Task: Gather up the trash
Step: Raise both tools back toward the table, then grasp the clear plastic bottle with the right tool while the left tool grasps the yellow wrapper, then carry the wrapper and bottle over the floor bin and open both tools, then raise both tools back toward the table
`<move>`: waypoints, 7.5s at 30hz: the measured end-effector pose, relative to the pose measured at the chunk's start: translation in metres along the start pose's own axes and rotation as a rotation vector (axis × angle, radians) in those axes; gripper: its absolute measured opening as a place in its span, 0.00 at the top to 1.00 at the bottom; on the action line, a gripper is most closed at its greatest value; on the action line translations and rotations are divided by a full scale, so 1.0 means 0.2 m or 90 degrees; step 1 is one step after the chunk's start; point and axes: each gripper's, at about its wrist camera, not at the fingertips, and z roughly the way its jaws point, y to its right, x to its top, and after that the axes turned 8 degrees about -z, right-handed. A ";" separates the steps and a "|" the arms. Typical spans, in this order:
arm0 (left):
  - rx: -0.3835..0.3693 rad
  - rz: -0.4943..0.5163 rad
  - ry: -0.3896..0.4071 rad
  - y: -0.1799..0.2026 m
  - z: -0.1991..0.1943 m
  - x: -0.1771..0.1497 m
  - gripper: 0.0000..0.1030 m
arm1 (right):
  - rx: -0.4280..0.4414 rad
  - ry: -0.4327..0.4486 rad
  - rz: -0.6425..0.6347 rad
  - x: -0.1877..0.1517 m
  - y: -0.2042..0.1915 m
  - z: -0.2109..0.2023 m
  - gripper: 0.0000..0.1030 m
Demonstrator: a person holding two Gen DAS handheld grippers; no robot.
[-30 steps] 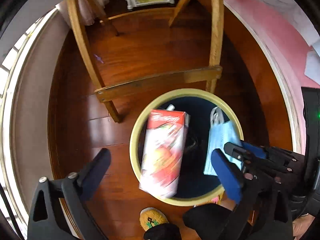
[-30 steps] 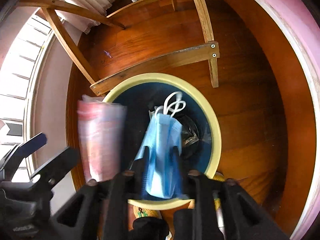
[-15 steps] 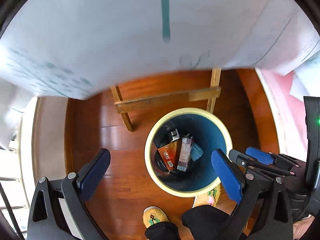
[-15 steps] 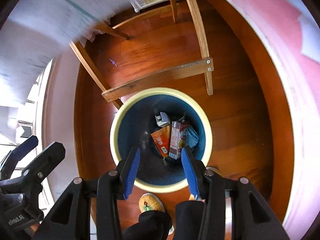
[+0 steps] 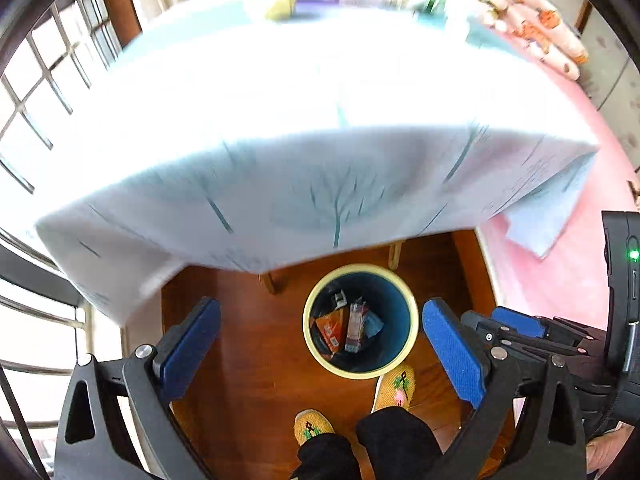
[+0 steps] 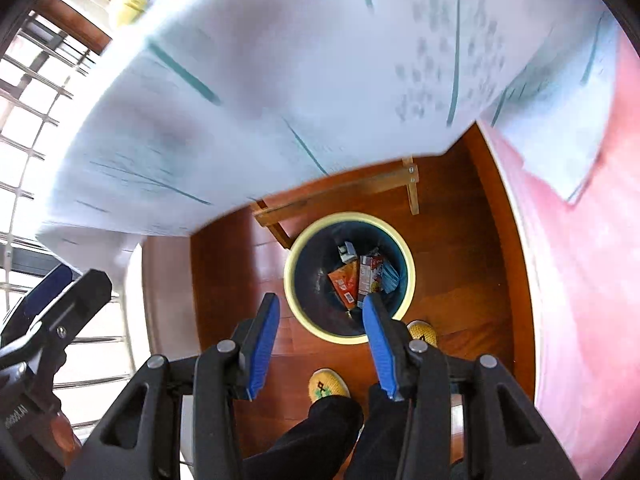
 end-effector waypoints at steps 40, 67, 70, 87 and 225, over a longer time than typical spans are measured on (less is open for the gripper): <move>-0.056 -0.051 0.188 -0.14 -0.58 0.94 0.03 | -0.044 0.259 -0.056 0.82 -0.13 -0.93 0.58; 0.079 -0.362 -0.048 -0.18 0.39 1.51 0.13 | 0.079 0.068 -0.127 1.80 0.38 -0.26 0.58; 0.087 -0.376 -0.059 -0.19 0.43 1.51 0.19 | 0.078 0.059 -0.147 1.82 0.36 -0.24 0.72; 0.128 -0.345 -0.062 -0.18 0.44 1.54 0.63 | 0.080 0.057 -0.185 1.82 0.30 -0.23 0.75; 0.011 -0.018 -0.089 -0.04 0.35 -0.09 0.17 | 0.001 -0.031 0.043 -0.06 0.09 0.25 0.46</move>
